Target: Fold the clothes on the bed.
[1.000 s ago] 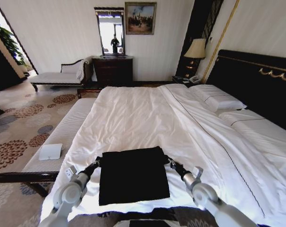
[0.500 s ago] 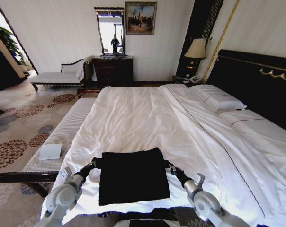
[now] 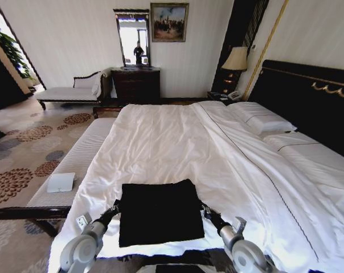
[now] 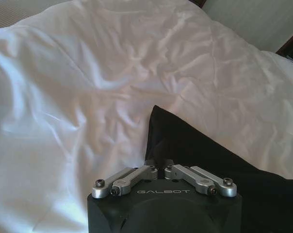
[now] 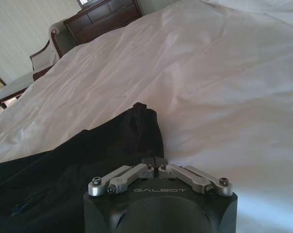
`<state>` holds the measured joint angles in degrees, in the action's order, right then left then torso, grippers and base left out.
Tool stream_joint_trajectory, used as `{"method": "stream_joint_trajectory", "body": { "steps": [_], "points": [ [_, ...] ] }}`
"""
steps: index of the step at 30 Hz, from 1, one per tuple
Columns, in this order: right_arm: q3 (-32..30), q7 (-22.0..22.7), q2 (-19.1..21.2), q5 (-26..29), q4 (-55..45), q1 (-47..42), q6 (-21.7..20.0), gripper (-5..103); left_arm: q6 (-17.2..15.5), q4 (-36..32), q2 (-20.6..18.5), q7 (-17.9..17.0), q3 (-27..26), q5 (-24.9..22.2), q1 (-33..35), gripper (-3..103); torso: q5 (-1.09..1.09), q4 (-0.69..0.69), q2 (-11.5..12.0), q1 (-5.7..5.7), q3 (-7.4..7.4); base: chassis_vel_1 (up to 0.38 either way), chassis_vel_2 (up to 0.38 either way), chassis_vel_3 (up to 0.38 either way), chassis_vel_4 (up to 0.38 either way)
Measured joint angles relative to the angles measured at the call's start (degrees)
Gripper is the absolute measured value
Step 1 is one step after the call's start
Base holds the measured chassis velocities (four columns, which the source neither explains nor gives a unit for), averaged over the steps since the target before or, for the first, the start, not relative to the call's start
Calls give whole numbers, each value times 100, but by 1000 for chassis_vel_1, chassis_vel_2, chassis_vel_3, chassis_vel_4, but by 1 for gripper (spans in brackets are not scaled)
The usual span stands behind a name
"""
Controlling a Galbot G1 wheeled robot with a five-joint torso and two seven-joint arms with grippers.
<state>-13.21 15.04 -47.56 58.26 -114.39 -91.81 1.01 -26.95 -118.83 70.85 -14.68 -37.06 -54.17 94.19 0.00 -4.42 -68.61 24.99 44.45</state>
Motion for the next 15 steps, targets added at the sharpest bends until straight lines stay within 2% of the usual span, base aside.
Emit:
{"method": "stream_joint_trajectory", "body": {
  "steps": [7, 8, 10, 11, 12, 13, 14, 15],
  "points": [
    [13, 8, 4, -7, 103, 120, -5, 0, -39, 57, -6, -39, 12, 8, -47, 1, 0, 0, 0, 0, 0, 0, 0, 0, 0],
    [14, 10, 12, -25, 112, 135, -14, 0, -75, 52, -5, -47, 22, 20, -39, -2, 1, 0, 0, 0, 0, 0, 0, 0, 0],
    [17, 66, 38, -86, 100, 145, -58, 2, -187, 2, -5, -83, 31, 44, 3, 8, 0, 0, 0, 0, 0, 0, 0, 0, 0],
    [17, 66, 38, -86, 100, 145, -58, 2, -187, 2, -5, -83, 31, 44, 3, 8, 0, 0, 0, 0, 0, 0, 0, 0, 0],
    [17, 96, 42, -97, 72, 140, -74, 2, -230, -26, -6, -90, 30, 60, 23, 14, 0, 0, 0, 0, 0, 0, 0, 0, 0],
    [17, 169, 47, -116, -5, 117, -98, 8, -304, -84, -11, -103, 17, 91, 62, 19, 1, 0, 0, 0, 0, 0, 0, 0, 0],
    [16, 214, 49, -123, -48, 102, -114, 13, -344, -118, -15, -108, 6, 101, 83, 19, 1, 0, 0, 0, 0, 0, 0, 0, 0],
    [16, 214, 49, -123, -48, 102, -114, 13, -344, -118, -15, -108, 6, 101, 83, 19, 1, 0, 0, 0, 0, 0, 0, 0, 0]
  ]
}}
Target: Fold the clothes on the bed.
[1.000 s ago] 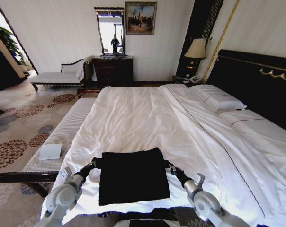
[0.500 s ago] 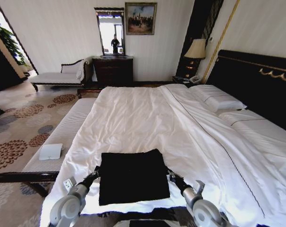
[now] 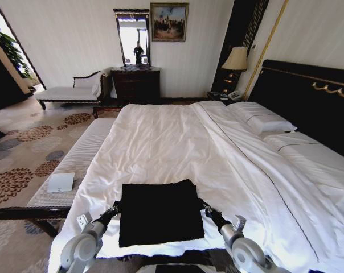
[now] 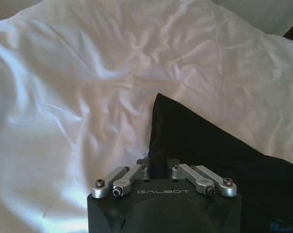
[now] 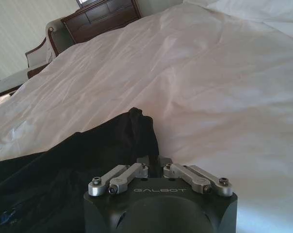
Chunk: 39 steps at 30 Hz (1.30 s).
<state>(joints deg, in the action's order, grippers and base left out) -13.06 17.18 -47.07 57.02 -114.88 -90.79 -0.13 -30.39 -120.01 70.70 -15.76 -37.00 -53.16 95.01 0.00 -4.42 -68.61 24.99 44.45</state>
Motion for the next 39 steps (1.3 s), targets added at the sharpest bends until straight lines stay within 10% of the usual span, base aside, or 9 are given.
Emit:
{"method": "stream_joint_trajectory", "body": {
  "steps": [10, 20, 32, 39],
  "points": [
    [-173, 846, 60, 186, -739, 115, -336, 50, -231, -844, 26, 228, -541, -641, 73, 57, 0, 1, -1, -1, 0, 0, 0, 0, 0],
    [140, 746, -268, 209, 183, 1067, -381, 89, 607, 1245, 558, 165, 41, -552, -1741, 97, 0, -2, 1, 1, 1, 0, 0, 0, 0],
    [318, 546, -316, 296, 600, 1460, -367, 100, 987, 2279, 933, 528, 147, -387, -2155, 103, 0, 0, 1, 0, 0, 0, 0, 0, 0],
    [323, 531, -348, 300, 718, 1514, -348, 100, 1159, 2601, 1029, 703, 279, -342, -2428, 83, -1, 0, 1, 1, 0, 0, 0, 0, 0]
  ]
}}
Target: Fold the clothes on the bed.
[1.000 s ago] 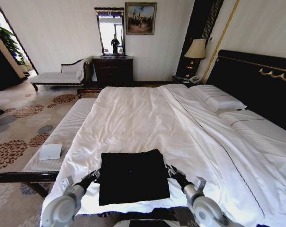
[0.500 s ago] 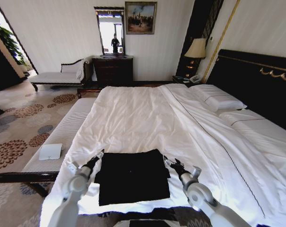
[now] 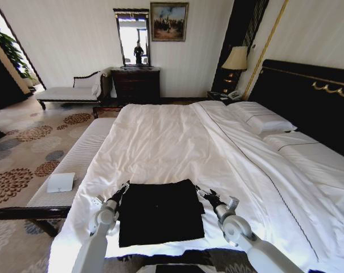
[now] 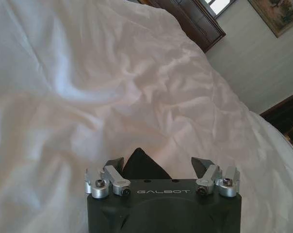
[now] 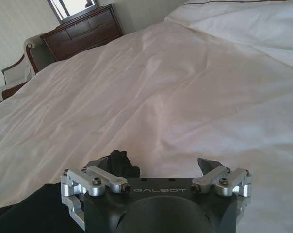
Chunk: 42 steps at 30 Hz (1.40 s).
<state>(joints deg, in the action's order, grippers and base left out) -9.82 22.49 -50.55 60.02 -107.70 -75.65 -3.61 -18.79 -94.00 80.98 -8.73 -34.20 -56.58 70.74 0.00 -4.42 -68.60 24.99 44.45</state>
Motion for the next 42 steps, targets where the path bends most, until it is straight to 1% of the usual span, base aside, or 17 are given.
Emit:
{"method": "stream_joint_trajectory", "body": {
  "steps": [3, 4, 5, 7, 11, 13, 16, 18, 19, 20, 22, 30, 34, 37, 38, 40, 42],
  "points": [
    [11, 0, -5, -1, 12, 19, 2, 100, 4, 41, 26, 0, 26, 35, -29, 77, 0, 0, 0, 0, 0, 0, 0, 0, 0],
    [16, 0, -8, -1, 19, 31, 2, 100, 4, 64, 46, -6, 37, 52, -44, 67, 0, 0, 0, 0, 0, 0, 0, 0, 0],
    [18, 0, -9, -1, 19, 35, 3, 100, 4, 81, 58, -12, 42, 68, -53, 61, 0, 0, -1, 0, 0, 0, 0, 0, 0],
    [18, 0, -8, -1, 20, 38, 4, 100, 5, 95, 66, -18, 45, 82, -57, 61, 0, 0, -1, -1, 0, 0, 0, 0, 0],
    [6, 0, 6, -1, 20, 37, 7, 100, 6, 166, 72, -29, 43, 122, -75, 39, 0, 1, -1, 0, 0, 0, 0, 0, 0],
    [2, 0, 7, -1, 20, 35, 8, 100, 9, 176, 71, -29, 40, 126, -79, 39, 0, 0, -1, 0, 0, 0, 0, 0, 0],
    [-13, 1, 7, -3, 51, 32, 19, 100, 37, 201, 43, -30, -30, 122, -99, 23, 1, 0, -1, 0, 0, 0, 0, 0, 0],
    [-14, 2, 5, -3, 63, 36, 22, 100, 40, 200, 32, -31, -45, 111, -100, 23, 1, 0, -1, -1, 0, 0, 0, 0, 0],
    [-14, 2, 1, -4, 83, 50, 26, 100, 43, 196, 3, -36, -73, 90, -100, 18, 1, 0, -1, -1, 0, 0, 0, 0, 0],
    [-5, 2, -14, -3, 133, 97, 40, 100, 44, 178, -51, -43, -101, 56, -100, 7, 1, 0, -1, -1, 0, 0, 0, 0, 0],
    [25, -12, -42, -2, 211, 176, 65, 100, 44, 149, -116, -47, -126, 12, -94, 3, 1, 0, -1, -1, 0, 0, 0, 0, 0],
    [159, -176, -162, 57, 666, 591, 115, 100, 44, 123, -252, -41, -189, -78, -82, 1, 2, 0, -1, -1, 0, 0, 0, 0, 0],
    [188, -568, -240, 126, 1138, 867, 154, 100, 44, 131, -319, -39, -270, -160, -124, 1, 2, 1, -1, -1, 0, 0, 0, 0, 0],
    [208, -1182, -309, 248, 1638, 1066, 170, 100, 44, 126, -416, -54, -366, -256, -159, 1, 1, 0, 0, -1, 0, 0, 0, 0, 0],
    [208, -1182, -309, 248, 1638, 1066, 170, 100, 44, 126, -416, -54, -366, -256, -159, 1, 1, 0, 0, -1, 0, 0, 0, 0, 0],
    [234, -1548, -342, 341, 1818, 1125, 238, 100, 44, 105, -450, -68, -390, -296, -160, 1, 1, 0, 0, -1, 0, 0, 0, 0, 0],
    [295, -2257, -393, 399, 2110, 1210, 364, 100, 47, 72, -487, -73, -398, -303, -120, 1, 1, 0, -1, -1, 0, 0, 0, 0, 0]
  ]
}}
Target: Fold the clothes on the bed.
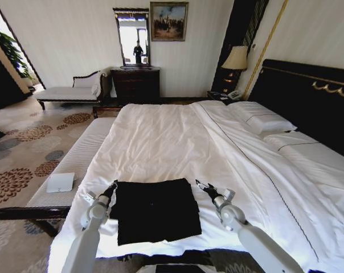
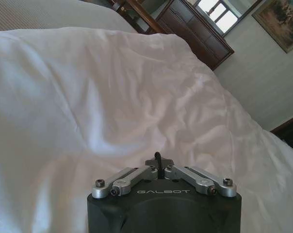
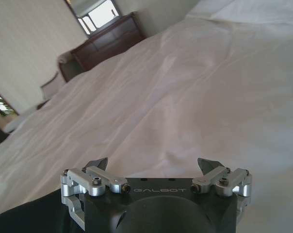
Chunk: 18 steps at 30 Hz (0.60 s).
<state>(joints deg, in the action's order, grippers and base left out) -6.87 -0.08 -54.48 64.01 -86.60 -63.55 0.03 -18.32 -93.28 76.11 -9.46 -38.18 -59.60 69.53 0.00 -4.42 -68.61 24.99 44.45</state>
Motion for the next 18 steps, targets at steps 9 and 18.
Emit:
{"method": "stream_joint_trajectory", "body": {
  "steps": [9, 18],
  "points": [
    [215, -527, -195, 172, 488, 350, -21, 100, 20, -3, 32, -14, 0, 28, 13, 1, 0, 0, 0, 0, 0, 0, 0, 0, 0],
    [463, -531, -355, 339, 646, 654, -282, 95, 33, 12, 34, -35, -13, 117, 97, 1, 1, 0, 0, 0, 0, 0, 0, 0, 0]
  ]
}}
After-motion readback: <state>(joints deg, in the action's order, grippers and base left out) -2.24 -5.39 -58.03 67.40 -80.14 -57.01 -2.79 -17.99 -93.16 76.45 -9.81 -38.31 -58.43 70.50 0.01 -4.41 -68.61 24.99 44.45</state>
